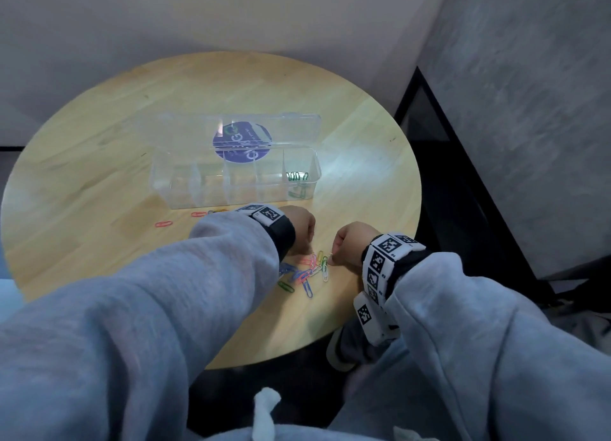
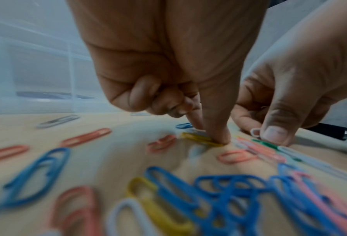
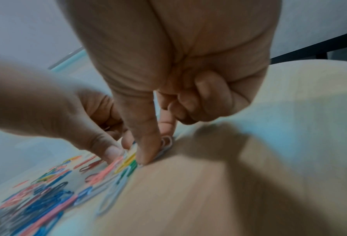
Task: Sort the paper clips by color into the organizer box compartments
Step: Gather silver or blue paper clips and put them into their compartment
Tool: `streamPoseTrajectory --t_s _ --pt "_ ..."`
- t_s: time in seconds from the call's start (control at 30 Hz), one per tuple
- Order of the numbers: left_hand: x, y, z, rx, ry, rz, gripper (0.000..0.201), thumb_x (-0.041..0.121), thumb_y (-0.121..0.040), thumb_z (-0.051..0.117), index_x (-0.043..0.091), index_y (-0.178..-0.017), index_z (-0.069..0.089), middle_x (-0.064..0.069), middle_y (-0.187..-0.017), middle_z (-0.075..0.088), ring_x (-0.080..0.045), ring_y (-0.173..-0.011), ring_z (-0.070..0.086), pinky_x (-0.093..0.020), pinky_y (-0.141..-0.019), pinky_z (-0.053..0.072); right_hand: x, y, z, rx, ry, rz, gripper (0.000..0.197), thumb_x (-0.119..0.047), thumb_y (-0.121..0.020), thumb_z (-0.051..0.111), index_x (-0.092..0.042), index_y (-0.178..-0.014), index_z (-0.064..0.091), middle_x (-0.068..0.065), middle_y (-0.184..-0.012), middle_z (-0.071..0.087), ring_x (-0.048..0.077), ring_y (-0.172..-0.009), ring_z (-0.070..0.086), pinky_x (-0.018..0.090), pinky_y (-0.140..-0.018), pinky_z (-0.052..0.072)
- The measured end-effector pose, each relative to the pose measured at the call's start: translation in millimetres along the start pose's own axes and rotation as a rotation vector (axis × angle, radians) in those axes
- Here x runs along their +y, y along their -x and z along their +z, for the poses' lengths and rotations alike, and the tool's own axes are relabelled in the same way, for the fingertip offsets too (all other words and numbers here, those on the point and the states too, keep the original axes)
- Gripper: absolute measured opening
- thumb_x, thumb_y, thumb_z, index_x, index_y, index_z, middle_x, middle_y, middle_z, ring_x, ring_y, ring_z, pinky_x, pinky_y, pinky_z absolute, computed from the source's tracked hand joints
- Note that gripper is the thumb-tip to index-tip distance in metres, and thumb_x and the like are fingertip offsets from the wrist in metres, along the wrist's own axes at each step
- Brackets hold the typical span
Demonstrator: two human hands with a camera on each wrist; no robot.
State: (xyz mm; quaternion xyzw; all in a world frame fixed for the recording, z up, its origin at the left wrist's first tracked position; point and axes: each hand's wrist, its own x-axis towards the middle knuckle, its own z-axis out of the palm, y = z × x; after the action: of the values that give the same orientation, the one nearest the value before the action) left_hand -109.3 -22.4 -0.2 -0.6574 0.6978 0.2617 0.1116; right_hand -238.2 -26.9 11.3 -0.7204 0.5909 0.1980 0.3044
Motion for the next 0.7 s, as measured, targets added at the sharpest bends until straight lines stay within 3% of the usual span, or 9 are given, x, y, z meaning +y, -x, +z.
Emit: streamPoseTrajectory --t_s 0.1,0.23,0.3,0.43,0.5,0.6,0.7 --pt "-4 2 -3 -0.013 0.0 -0.026 0.015 0.028 -0.084 0.069 0.017 -0.092 0.064 -0.004 -0.099 0.064 -0.017 -0.084 0.051 -0.025 -0.068 0.037 -1 -2 -1 0.011 0.049 -0.014 0.015 -0.029 -0.087 0.062 -0.017 -0.088 0.053 0.004 -0.094 0.052 0.019 -0.088 0.048 0.023 -0.075 0.038" --pt "-10 4 -4 -0.039 -0.014 -0.045 0.017 0.03 -0.087 0.064 0.015 -0.095 0.062 -0.005 -0.094 0.059 -0.018 -0.085 0.05 -0.025 -0.072 0.035 3 2 -3 0.057 0.069 -0.066 0.007 -0.021 -0.085 0.064 -0.02 -0.09 0.059 0.0 -0.09 0.056 0.016 -0.082 0.05 0.02 -0.054 0.035" --pt "-12 5 -4 -0.047 -0.007 -0.054 0.023 0.031 -0.088 0.063 0.012 -0.102 0.065 -0.005 -0.094 0.058 -0.019 -0.085 0.049 -0.025 -0.072 0.036 3 4 -3 0.046 0.117 -0.081 0.015 -0.02 -0.084 0.065 -0.018 -0.099 0.063 -0.001 -0.091 0.055 0.016 -0.082 0.05 0.021 -0.055 0.036" --pt "-12 7 -4 -0.064 0.01 -0.047 0.015 0.031 -0.09 0.06 0.016 -0.09 0.055 -0.002 -0.087 0.055 -0.018 -0.083 0.048 -0.024 -0.071 0.034 0 -4 4 0.037 0.182 -0.088 0.011 -0.022 -0.083 0.066 -0.019 -0.092 0.06 -0.001 -0.088 0.054 0.018 -0.08 0.05 0.021 -0.059 0.039" --pt "-15 9 -7 -0.062 0.101 -0.05 0.017 0.031 -0.09 0.061 0.017 -0.083 0.054 0.001 -0.078 0.054 -0.017 -0.081 0.048 -0.024 -0.069 0.035 -4 -11 7 0.018 0.255 -0.06 0.014 -0.029 -0.085 0.063 -0.018 -0.091 0.059 -0.001 -0.087 0.051 0.018 -0.08 0.047 0.024 -0.073 0.042" --pt "-21 14 -18 -0.047 0.298 -0.05 0.029 0.036 -0.086 0.065 0.021 -0.065 0.05 0.007 -0.065 0.051 -0.011 -0.064 0.047 -0.022 -0.06 0.036 -10 -11 5 0.008 0.295 -0.048 0.008 -0.023 -0.083 0.058 -0.015 -0.082 0.058 0.005 -0.083 0.057 0.021 -0.075 0.054 0.024 -0.066 0.043" --pt "-28 19 -28 -0.076 0.587 -0.081 0.029 0.028 -0.086 0.067 0.019 -0.065 0.051 0.003 -0.064 0.056 -0.009 -0.06 0.051 -0.022 -0.069 0.047 -13 -11 3 0.022 0.311 -0.077 0.024 -0.024 -0.083 0.057 -0.007 -0.095 0.068 0.009 -0.097 0.069 0.025 -0.089 0.066 0.027 -0.069 0.047"
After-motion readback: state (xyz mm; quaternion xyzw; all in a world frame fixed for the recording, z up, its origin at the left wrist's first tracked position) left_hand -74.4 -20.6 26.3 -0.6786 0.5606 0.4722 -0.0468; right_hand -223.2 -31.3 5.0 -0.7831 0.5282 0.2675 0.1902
